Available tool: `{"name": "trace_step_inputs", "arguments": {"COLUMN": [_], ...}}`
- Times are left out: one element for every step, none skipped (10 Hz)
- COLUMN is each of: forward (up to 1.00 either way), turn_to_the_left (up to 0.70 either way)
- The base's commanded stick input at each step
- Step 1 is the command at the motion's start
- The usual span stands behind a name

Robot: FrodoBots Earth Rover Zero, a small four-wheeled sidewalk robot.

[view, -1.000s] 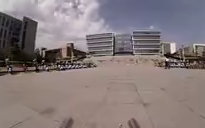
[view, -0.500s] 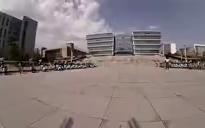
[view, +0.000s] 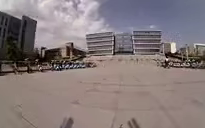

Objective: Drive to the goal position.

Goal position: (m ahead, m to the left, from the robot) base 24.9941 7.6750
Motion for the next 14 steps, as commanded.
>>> {"name": "trace_step_inputs", "arguments": {"forward": [1.0,1.0,1.0,1.0,1.0,1.0,1.0,1.0,1.0,1.0,1.0,1.0,1.0,1.0], "turn_to_the_left": [-0.01,-0.01,-0.01,-0.01,-0.01,-0.01,0.02,0.04,-0.06,-0.18,-0.29,-0.37,-0.36,-0.14]}}
